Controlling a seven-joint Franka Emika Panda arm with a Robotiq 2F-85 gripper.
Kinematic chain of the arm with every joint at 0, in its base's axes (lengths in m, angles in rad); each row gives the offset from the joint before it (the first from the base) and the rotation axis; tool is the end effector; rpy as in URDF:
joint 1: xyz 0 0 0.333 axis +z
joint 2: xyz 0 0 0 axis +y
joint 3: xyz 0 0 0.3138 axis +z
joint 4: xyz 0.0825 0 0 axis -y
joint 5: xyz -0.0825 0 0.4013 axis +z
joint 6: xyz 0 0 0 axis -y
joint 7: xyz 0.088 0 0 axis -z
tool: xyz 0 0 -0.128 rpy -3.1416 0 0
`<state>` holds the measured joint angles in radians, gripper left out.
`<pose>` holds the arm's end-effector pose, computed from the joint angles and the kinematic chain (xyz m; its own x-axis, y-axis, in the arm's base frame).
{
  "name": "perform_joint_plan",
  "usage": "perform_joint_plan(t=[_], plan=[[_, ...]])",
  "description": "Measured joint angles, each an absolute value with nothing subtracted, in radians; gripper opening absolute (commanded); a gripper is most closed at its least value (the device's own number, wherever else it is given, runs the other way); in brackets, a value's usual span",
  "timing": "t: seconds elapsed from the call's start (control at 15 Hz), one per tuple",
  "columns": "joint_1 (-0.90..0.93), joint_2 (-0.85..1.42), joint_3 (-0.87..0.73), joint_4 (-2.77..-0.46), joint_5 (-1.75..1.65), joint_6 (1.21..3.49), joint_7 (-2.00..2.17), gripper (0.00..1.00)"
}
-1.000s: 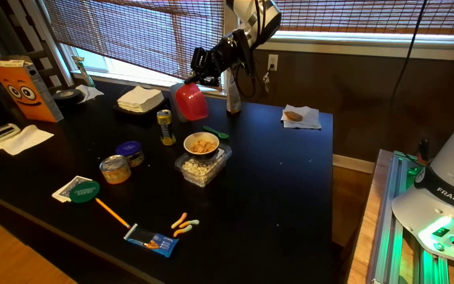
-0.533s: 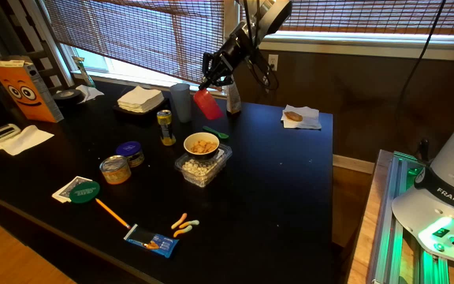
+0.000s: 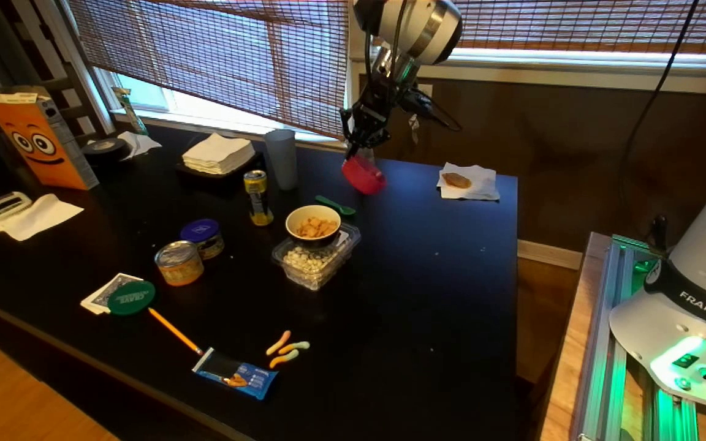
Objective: Pour the contents of the orange bowl into the ceramic bowl
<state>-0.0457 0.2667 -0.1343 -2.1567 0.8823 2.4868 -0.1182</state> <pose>0.5784 -0.0991 0.2470 0.7372 -0.6741 -0.0454 -0.6026 -0.6256 -0.4955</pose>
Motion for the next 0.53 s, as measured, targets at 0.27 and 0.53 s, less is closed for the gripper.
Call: perform_joint_plan(t=[0.27, 0.53], plan=[[-0.045, 0.309, -0.147, -2.193, 0.642, 2.542, 0.13, 0.01], [-0.044, 0.388, -0.181, -2.185, 0.393, 2.515, 0.381, 0.01]])
